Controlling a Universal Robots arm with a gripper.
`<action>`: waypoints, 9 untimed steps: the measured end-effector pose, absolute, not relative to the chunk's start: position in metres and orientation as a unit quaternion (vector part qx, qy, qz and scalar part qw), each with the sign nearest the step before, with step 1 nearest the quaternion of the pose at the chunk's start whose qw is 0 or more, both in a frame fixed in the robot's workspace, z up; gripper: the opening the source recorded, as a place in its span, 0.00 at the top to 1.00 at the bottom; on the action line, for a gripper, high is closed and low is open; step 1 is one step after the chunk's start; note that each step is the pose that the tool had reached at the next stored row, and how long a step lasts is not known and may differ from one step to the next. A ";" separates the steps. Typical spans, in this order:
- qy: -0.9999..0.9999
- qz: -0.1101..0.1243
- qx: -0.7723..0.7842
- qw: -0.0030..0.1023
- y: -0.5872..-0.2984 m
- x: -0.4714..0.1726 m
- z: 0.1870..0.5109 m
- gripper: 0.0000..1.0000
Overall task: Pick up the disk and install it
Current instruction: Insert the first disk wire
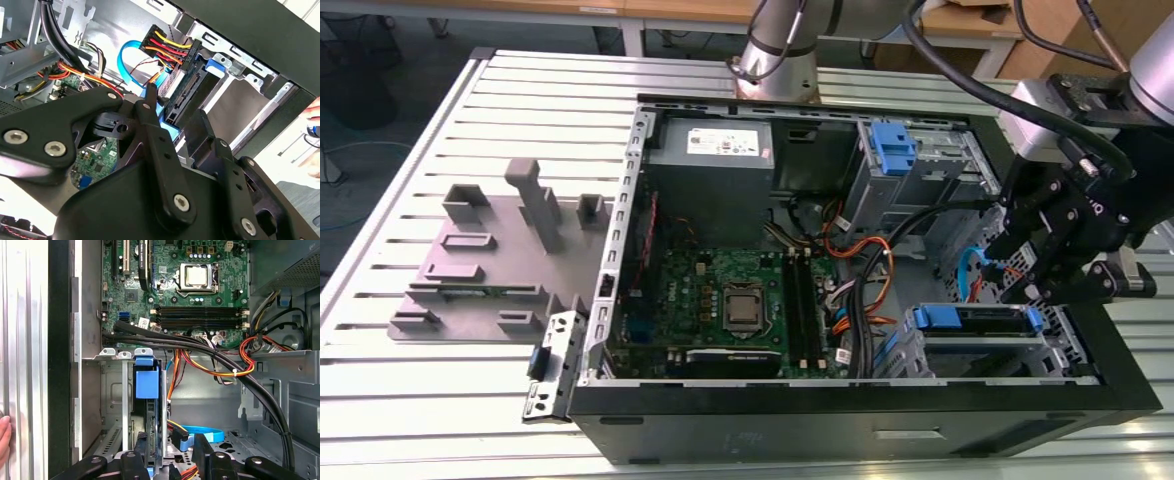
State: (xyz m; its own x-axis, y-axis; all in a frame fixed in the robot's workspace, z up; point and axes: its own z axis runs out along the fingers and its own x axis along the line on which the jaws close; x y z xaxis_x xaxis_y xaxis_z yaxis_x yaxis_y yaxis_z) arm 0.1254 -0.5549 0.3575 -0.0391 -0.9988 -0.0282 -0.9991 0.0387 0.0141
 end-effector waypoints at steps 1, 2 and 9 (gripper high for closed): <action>0.721 0.015 -0.693 0.005 -0.555 0.125 0.357 0.51; 0.721 0.015 -0.693 0.005 -0.555 0.125 0.357 0.51; 0.721 0.015 -0.693 0.005 -0.555 0.125 0.357 0.70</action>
State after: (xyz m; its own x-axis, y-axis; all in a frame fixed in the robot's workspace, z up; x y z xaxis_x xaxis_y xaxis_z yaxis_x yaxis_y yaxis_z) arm 0.1254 -0.5549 0.3574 -0.0392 -0.9988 -0.0283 -0.9991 0.0388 0.0141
